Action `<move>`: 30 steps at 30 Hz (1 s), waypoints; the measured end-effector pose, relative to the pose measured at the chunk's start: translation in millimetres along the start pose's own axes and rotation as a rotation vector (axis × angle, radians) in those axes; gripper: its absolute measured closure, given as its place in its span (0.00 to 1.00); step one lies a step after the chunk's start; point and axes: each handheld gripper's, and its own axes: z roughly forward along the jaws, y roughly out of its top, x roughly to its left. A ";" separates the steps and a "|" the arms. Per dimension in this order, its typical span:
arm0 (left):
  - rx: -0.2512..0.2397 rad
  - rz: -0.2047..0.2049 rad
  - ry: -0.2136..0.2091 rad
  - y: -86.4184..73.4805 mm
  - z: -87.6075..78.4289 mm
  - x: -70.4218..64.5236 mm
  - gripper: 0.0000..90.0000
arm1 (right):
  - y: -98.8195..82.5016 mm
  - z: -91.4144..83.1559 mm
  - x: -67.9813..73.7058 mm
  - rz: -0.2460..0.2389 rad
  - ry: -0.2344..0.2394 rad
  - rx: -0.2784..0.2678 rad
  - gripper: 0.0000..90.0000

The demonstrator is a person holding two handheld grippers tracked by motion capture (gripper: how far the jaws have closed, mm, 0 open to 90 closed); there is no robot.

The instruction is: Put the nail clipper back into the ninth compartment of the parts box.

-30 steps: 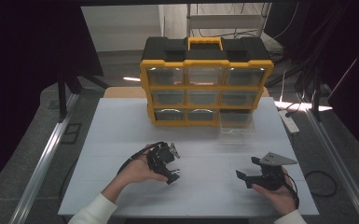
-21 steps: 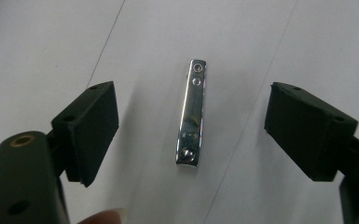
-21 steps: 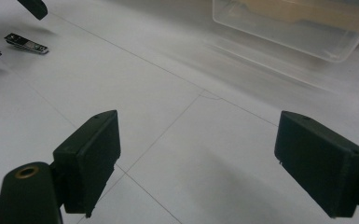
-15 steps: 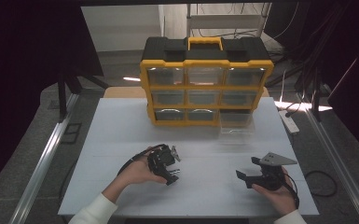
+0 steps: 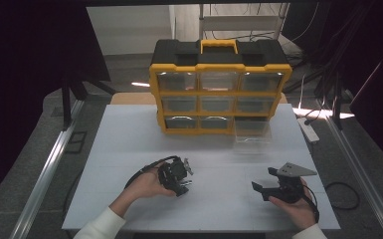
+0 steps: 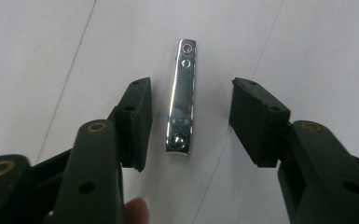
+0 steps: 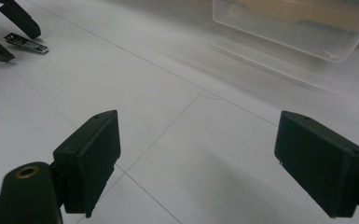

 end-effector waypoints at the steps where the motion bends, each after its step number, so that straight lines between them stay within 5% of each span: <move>1: -0.001 0.003 -0.002 -0.1 0.0 0.1 0.58 | 0.0 0.1 0.0 0.000 0.000 0.000 0.17; 7: -0.004 -0.006 -0.004 -0.2 -0.3 0.6 0.61 | 0.0 0.5 0.0 0.000 0.000 0.001 0.17; 17: -0.012 0.025 -0.007 -0.5 -0.7 -1.4 0.85 | 0.1 0.0 0.2 -0.001 0.000 0.000 0.17; 30: -0.026 0.051 -0.008 -1.1 -1.0 -1.8 0.89 | 0.0 0.1 0.2 -0.001 -0.001 0.001 0.17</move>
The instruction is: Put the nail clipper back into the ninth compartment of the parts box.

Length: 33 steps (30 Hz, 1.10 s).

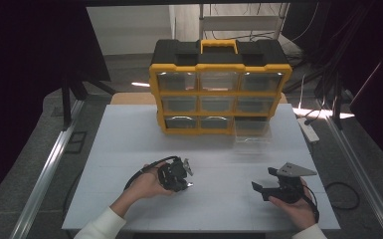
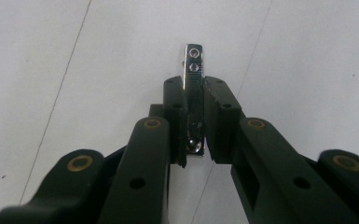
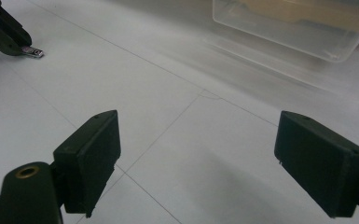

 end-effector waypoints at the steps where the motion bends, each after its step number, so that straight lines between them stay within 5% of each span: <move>1: -0.001 0.002 -0.003 0.2 0.0 -0.2 0.89 | 0.0 0.0 0.0 0.000 0.000 0.000 0.17; 19: -0.099 -0.007 -0.003 -2.5 -17.3 2.2 0.89 | 0.0 -0.1 -0.2 0.002 -0.001 -0.001 0.17; 33: -0.211 -0.036 0.007 -9.0 -46.7 6.9 0.89 | 0.0 0.3 -0.8 0.002 -0.002 -0.001 0.17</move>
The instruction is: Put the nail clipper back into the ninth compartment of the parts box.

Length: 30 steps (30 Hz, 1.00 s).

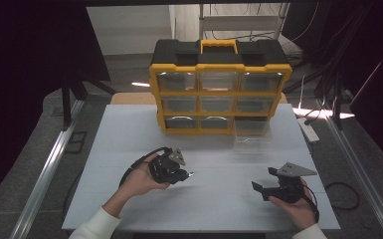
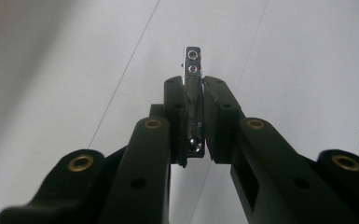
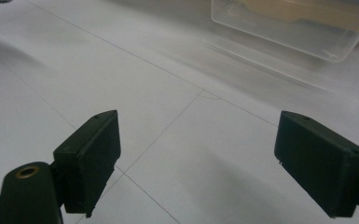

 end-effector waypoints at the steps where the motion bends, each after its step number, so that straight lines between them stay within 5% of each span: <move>1: -0.003 -0.008 0.005 -0.7 -1.0 1.1 0.89 | 0.1 0.1 -0.1 0.001 0.000 0.000 0.17; 14: -0.075 -0.048 0.040 -3.5 -13.6 5.7 0.89 | -0.1 0.3 -1.3 0.004 -0.003 0.000 0.17; 30: -0.114 -0.035 0.046 0.7 -31.7 2.5 0.89 | 0.1 0.3 -1.7 0.008 -0.003 -0.003 0.17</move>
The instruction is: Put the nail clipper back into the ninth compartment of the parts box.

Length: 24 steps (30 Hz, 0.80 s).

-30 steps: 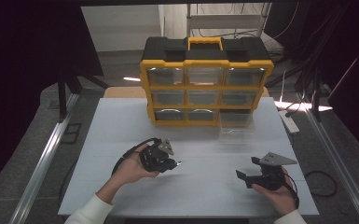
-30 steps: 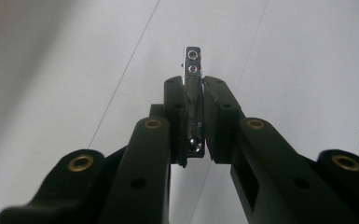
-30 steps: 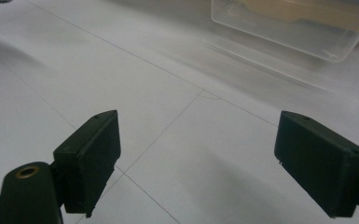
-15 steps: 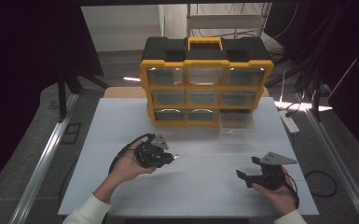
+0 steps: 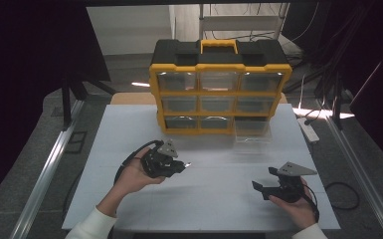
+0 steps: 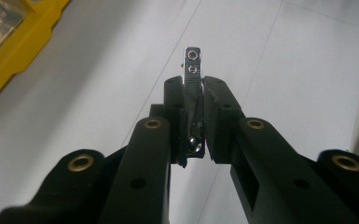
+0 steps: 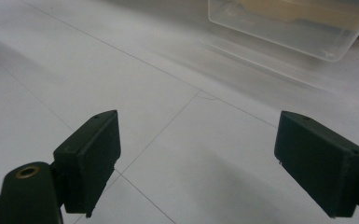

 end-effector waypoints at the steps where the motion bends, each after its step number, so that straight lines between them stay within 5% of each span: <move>1: -0.001 0.000 0.001 0.4 -1.0 0.0 0.89 | 0.0 -0.2 -0.1 0.003 0.001 -0.001 0.17; 24: -0.042 0.018 0.021 28.2 -16.4 4.6 0.89 | -1.1 0.9 -3.0 0.022 -0.007 0.001 0.17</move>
